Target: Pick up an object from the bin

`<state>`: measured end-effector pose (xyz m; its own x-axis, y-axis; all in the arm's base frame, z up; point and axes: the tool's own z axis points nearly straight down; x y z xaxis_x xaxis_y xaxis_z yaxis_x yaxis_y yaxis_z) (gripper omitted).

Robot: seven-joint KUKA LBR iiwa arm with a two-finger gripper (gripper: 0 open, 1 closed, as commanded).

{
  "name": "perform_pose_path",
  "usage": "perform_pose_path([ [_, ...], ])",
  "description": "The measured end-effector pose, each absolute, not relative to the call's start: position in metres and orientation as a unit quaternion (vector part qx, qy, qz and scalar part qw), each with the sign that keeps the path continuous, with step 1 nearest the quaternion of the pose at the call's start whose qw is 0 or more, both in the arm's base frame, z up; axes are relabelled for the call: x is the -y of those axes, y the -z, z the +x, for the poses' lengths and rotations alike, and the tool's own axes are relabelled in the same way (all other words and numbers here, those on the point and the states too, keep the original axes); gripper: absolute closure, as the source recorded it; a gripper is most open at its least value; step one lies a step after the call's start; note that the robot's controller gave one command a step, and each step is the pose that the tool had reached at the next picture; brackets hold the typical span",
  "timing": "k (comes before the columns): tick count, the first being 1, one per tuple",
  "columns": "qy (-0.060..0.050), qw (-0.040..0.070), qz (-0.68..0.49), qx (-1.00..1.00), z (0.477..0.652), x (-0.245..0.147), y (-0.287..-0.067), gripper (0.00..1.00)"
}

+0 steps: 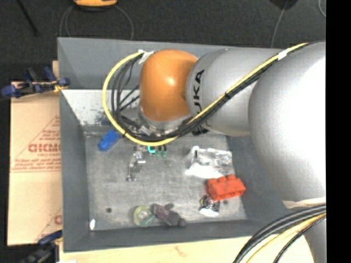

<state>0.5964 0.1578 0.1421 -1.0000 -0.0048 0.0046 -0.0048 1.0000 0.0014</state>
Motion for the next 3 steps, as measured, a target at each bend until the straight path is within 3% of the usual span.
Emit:
perform_pose_path([
  [1, -0.001, -0.002, 0.100, 0.995, 0.654, -0.150, -0.104, 0.00],
  [2, 0.000, -0.002, 0.203, 0.979, 0.650, -0.183, -0.083, 0.00],
  [3, 0.001, -0.004, 0.361, 0.933, 0.640, -0.228, -0.096, 0.00],
])
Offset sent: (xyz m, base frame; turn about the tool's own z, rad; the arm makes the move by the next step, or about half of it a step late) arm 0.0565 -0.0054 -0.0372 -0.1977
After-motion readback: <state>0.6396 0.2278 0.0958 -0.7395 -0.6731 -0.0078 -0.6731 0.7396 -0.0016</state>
